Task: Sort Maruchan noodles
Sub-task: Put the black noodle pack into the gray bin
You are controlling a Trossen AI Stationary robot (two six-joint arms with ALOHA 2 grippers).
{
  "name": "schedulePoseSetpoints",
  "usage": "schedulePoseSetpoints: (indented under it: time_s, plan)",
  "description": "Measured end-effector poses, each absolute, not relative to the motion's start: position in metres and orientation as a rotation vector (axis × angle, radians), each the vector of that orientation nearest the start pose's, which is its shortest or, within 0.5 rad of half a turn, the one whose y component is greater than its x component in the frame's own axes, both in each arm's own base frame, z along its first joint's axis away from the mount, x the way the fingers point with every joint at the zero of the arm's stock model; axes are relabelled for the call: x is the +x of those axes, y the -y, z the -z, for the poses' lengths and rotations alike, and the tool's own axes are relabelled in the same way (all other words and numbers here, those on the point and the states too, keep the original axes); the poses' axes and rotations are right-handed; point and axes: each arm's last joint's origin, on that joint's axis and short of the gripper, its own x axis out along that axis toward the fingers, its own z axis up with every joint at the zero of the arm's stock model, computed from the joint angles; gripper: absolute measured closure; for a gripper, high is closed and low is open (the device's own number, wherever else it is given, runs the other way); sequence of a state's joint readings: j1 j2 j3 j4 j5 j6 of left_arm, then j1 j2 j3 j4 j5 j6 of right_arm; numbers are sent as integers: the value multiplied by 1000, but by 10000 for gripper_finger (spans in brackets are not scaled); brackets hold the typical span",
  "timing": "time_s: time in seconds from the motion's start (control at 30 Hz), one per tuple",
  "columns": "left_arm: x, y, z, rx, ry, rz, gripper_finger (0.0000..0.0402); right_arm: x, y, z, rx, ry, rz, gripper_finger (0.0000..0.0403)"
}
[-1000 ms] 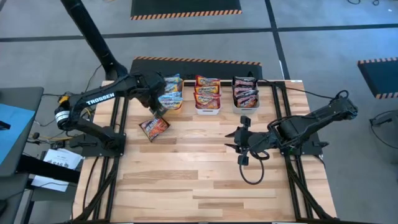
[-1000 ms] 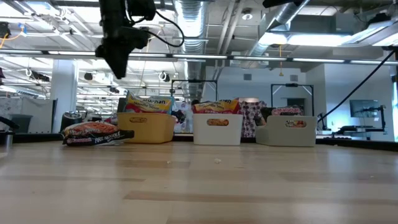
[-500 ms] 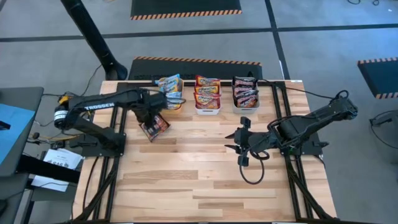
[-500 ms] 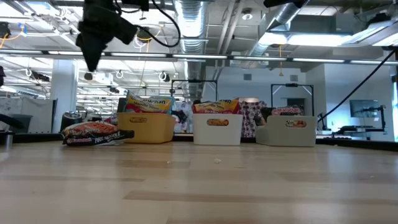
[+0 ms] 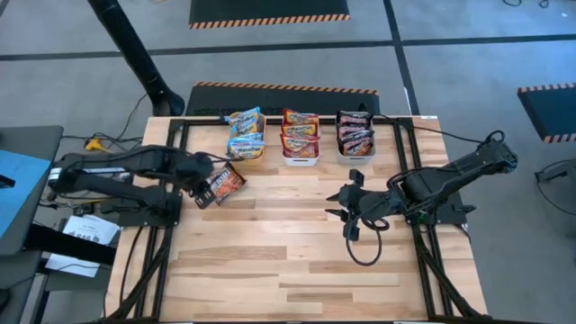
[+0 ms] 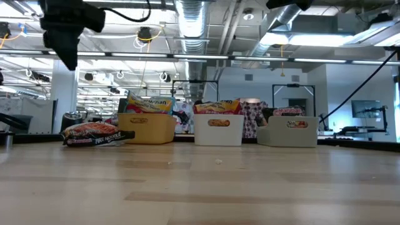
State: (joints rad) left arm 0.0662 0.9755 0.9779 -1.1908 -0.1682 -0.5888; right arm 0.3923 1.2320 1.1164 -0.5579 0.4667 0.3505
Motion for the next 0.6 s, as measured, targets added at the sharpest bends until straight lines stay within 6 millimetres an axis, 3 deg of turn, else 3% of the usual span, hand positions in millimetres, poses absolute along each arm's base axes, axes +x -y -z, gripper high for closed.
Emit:
schedulePoseSetpoints:
  time_s: [0.3, 0.6]
  plan:
    - [134, -16, -266, -485, -899, -599, 292, 241, -86, -325, 57, -592, 178, 235]
    - [147, -19, -249, -330, -885, -577, 291, 241, -85, -325, 54, -599, 181, 235]
